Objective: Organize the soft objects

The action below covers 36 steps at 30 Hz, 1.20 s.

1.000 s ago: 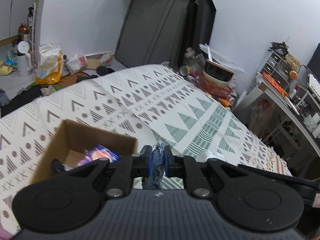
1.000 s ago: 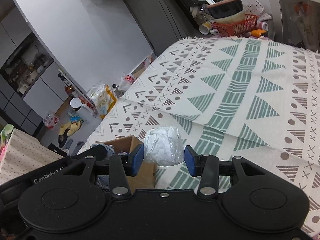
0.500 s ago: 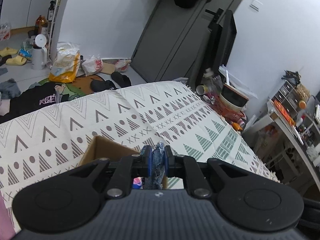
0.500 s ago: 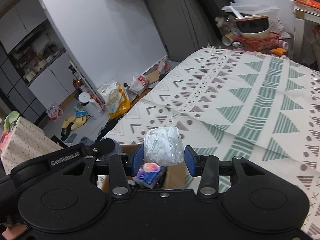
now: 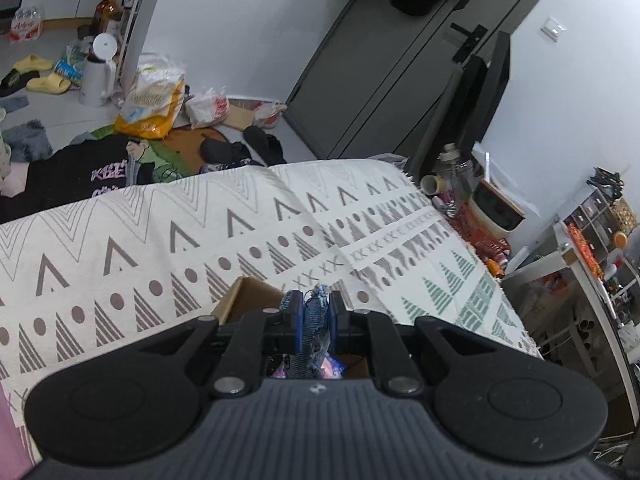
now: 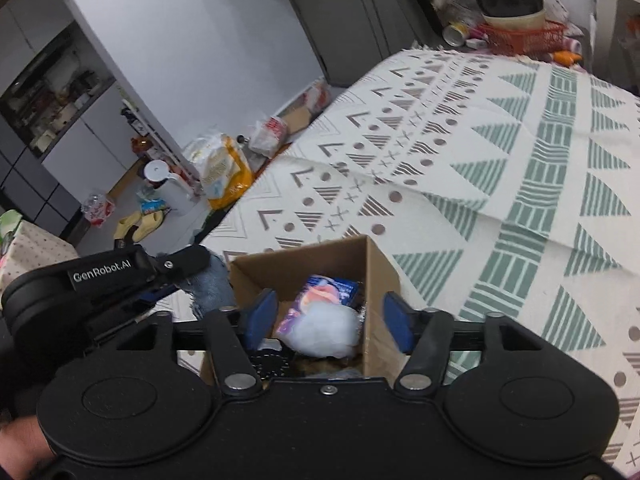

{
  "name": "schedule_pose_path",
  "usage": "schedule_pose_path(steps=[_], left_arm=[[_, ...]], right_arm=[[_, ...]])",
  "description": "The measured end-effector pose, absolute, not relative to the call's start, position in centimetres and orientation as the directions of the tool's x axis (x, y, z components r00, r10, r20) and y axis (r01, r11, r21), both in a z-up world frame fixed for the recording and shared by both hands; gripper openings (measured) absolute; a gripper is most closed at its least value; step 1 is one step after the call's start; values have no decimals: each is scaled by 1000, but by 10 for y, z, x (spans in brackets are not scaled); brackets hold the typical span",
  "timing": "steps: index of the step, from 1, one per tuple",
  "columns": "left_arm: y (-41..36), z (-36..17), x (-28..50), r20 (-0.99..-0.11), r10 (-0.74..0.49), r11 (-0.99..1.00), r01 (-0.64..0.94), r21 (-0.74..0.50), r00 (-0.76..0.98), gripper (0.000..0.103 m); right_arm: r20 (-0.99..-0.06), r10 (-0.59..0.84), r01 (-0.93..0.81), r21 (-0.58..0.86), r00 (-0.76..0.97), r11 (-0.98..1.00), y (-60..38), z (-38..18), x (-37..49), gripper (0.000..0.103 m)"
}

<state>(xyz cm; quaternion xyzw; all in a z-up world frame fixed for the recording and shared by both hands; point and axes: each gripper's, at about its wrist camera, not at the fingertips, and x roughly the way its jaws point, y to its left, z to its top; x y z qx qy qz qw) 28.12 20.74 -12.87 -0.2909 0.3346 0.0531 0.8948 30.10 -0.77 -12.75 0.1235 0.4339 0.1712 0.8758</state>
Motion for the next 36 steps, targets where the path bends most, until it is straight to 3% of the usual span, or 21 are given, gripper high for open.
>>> schedule_pose_path(steps=[4, 13, 18, 23, 31, 33, 36], left_arm=[[211, -138, 287, -641, -107, 823, -295, -486, 760, 11], [212, -142, 289, -665, -84, 822, -325, -467, 742, 16], [209, -141, 289, -697, -84, 816, -352, -458, 712, 52], [195, -127, 279, -691, -91, 841, -316, -439, 718, 76], [153, -105, 262, -707, -59, 912, -250, -326, 705, 79], [145, -100, 254, -706, -65, 912, -245, -329, 705, 89], [136, -95, 241, -712, -67, 913, -245, -327, 699, 93]], right_arm=[[-717, 376, -166, 348, 587, 923, -14, -127, 299, 87], [-724, 363, -159, 336, 587, 928, -23, -122, 293, 97], [-718, 371, -145, 357, 589, 923, -37, -119, 286, 98], [-705, 371, -131, 371, 604, 919, -57, -113, 274, 99], [-678, 317, -101, 338, 663, 936, -90, -95, 252, 103], [-673, 311, -91, 342, 671, 935, -102, -91, 247, 103], [-665, 309, -83, 348, 680, 934, -116, -86, 240, 103]])
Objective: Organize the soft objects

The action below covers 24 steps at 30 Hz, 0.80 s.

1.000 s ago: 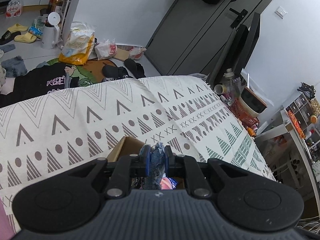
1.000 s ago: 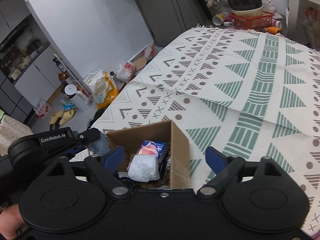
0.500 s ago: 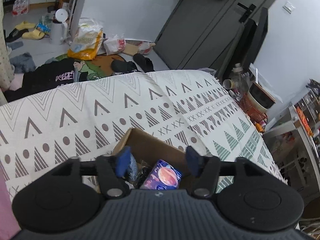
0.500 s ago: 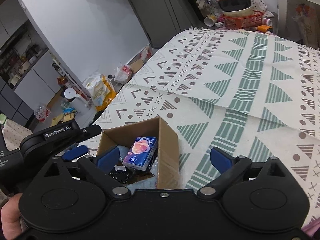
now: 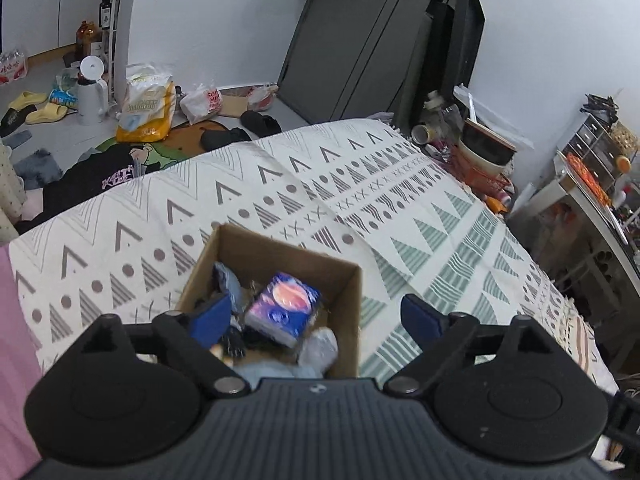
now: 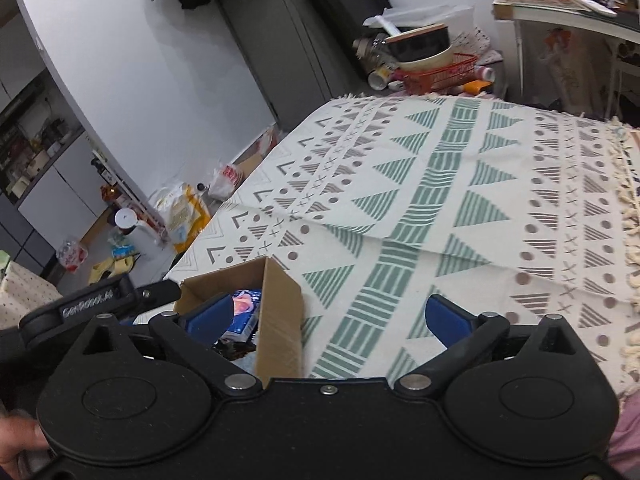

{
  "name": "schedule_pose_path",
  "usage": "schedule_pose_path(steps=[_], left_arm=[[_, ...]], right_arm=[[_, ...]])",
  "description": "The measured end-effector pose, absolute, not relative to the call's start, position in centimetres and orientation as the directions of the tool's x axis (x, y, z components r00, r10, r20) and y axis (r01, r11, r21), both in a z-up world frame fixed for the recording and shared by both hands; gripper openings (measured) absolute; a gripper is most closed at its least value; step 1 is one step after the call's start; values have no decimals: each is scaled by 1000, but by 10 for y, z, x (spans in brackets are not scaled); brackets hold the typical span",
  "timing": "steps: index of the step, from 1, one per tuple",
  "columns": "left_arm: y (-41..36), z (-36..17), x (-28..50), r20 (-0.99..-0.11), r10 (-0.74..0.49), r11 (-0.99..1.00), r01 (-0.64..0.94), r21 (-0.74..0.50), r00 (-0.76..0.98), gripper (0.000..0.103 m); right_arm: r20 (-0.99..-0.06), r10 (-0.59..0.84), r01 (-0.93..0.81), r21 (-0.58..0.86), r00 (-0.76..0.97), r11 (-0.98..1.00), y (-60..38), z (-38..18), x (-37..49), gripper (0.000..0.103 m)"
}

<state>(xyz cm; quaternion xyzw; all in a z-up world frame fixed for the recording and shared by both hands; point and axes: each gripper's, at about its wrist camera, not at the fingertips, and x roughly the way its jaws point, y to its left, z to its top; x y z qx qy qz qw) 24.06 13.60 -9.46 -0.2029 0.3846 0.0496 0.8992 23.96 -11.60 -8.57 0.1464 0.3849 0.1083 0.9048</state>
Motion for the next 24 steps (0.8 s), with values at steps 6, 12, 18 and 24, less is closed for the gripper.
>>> schedule_pose_path(steps=[6, 12, 18, 24], left_arm=[[123, -73, 212, -703, -28, 919, -258, -298, 711, 103], [107, -49, 188, -709, 0, 939, -243, -242, 705, 103], [94, -28, 158, -694, 25, 949, -236, -210, 720, 103], [82, -11, 131, -682, 52, 955, -235, -178, 729, 103]], right_arm=[[-642, 304, -73, 360, 703, 930, -140, -74, 221, 103], [-622, 313, -85, 368, 718, 926, -154, -62, 201, 103], [-617, 322, -94, 373, 718, 923, -166, -49, 184, 103], [-603, 326, -112, 365, 729, 924, -176, -31, 165, 103]])
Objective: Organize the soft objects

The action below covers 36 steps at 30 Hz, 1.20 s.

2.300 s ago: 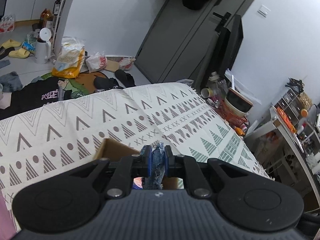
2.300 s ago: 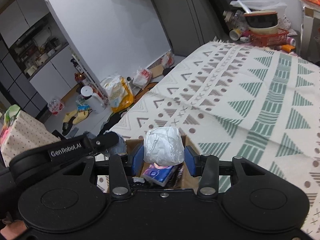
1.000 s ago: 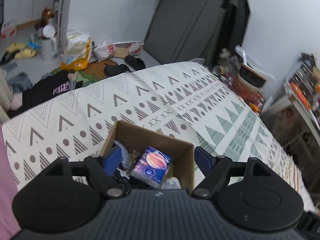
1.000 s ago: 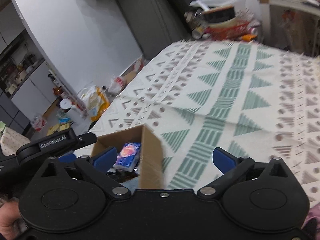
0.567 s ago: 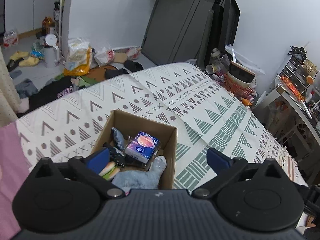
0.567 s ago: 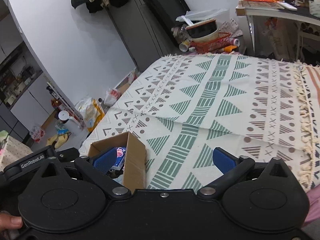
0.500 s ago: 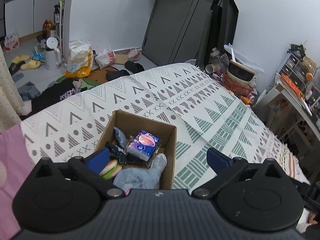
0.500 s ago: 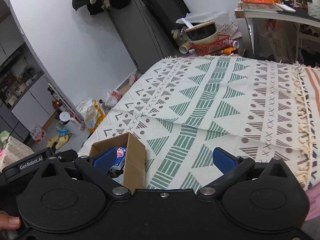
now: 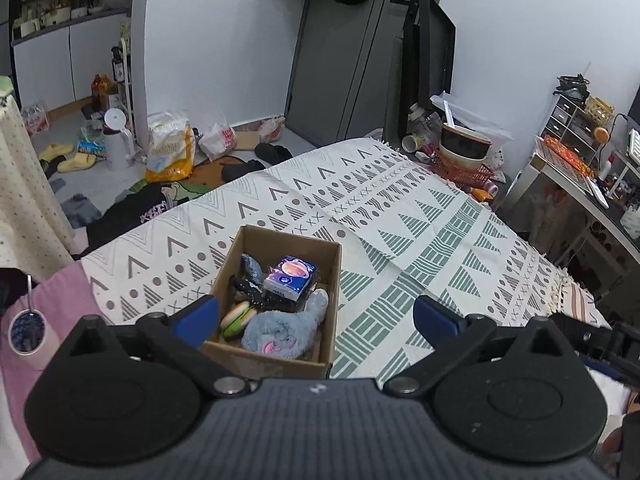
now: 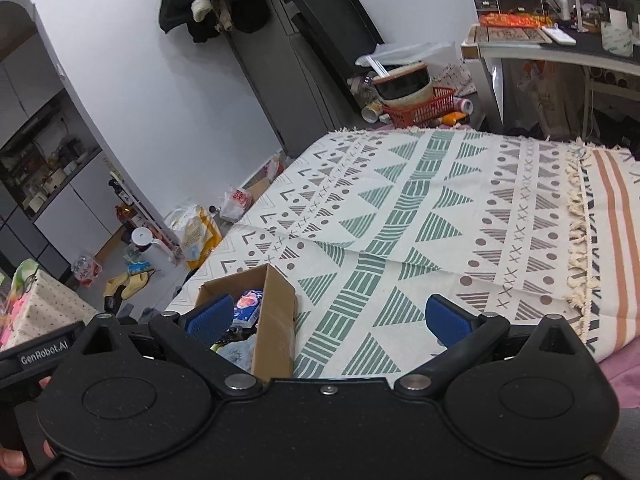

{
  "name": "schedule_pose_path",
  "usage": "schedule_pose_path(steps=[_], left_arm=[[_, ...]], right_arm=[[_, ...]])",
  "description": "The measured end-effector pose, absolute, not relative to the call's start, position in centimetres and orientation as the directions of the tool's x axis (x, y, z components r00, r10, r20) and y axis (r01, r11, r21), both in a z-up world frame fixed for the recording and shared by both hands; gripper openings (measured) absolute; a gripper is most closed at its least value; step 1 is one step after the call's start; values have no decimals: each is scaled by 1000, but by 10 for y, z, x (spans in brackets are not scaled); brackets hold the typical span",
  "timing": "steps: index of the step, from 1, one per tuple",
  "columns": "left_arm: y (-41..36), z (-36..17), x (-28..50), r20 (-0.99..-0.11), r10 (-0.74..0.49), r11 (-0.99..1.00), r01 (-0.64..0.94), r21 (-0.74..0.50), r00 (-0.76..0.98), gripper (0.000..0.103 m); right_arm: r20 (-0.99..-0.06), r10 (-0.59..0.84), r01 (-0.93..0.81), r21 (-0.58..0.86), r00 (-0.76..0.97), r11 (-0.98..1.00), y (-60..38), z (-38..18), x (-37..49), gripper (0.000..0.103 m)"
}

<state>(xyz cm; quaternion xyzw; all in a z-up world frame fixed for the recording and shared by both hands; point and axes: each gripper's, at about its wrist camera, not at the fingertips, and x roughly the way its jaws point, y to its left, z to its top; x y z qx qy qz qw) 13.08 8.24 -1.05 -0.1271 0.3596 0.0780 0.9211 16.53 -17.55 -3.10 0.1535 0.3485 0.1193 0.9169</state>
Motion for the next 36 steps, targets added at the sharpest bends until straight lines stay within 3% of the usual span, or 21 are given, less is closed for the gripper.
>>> schedule_pose_path(steps=[36], left_arm=[[27, 21, 11, -672, 101, 971, -219, -93, 734, 103]], right_arm=[[-621, 255, -178, 185, 741, 967, -219, 9, 63, 103]])
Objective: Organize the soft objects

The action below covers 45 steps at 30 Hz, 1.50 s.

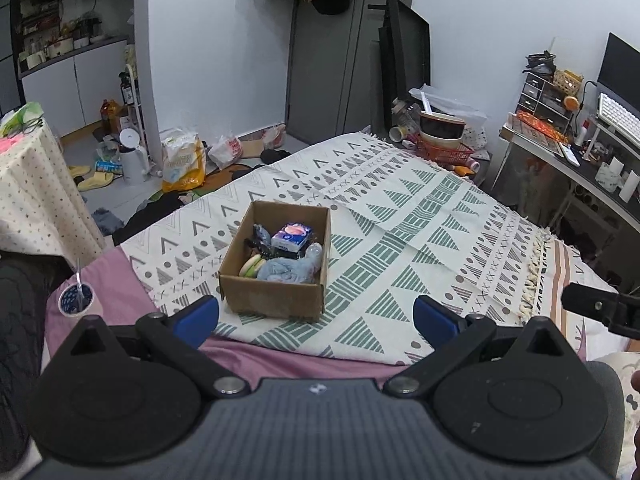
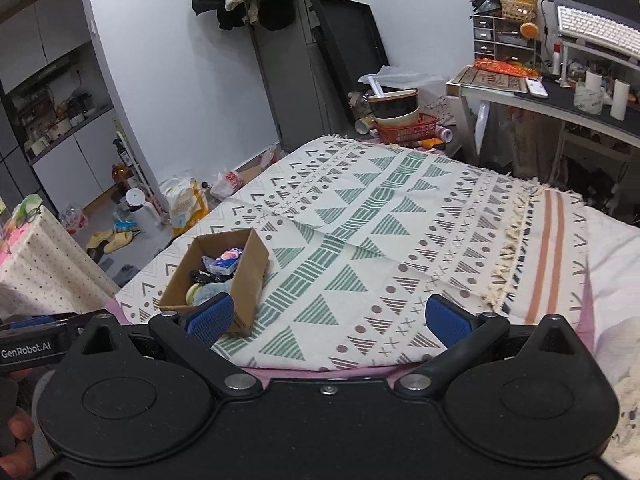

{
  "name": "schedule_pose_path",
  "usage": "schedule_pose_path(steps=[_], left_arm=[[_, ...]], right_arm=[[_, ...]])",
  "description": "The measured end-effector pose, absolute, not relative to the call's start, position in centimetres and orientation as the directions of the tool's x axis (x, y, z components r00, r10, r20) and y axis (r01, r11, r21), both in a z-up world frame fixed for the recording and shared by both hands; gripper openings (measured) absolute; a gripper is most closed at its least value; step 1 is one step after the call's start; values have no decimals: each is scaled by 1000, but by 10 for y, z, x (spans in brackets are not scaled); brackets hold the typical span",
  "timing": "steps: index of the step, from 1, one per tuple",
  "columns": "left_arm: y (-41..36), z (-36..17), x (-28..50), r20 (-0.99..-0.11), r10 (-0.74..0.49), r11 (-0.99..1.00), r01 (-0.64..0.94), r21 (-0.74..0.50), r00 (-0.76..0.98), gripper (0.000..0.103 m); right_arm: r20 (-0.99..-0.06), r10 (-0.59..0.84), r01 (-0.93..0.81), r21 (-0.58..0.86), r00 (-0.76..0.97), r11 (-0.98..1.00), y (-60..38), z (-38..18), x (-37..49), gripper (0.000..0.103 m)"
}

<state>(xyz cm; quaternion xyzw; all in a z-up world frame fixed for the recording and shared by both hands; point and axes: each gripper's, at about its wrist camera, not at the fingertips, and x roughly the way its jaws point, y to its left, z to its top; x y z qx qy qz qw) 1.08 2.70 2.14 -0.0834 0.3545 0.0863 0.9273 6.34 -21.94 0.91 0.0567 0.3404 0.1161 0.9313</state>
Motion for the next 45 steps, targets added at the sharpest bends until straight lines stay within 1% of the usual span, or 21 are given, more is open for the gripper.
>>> schedule_pose_path(steps=[16, 21, 36, 45], left_arm=[[21, 35, -16, -647, 137, 974, -222, -51, 750, 103], [19, 40, -19, -636, 146, 975, -218, -36, 758, 103], [17, 42, -25, -634, 148, 975, -219, -35, 759, 103], [20, 45, -32, -620, 143, 978, -205, -29, 771, 103]], right_arm=[[-596, 245, -217, 121, 764, 969, -213, 23, 37, 103], [-604, 254, -215, 138, 755, 967, -215, 24, 36, 103], [-615, 238, -220, 107, 752, 970, -210, 23, 28, 103], [-615, 248, -214, 130, 748, 968, -210, 22, 27, 103]])
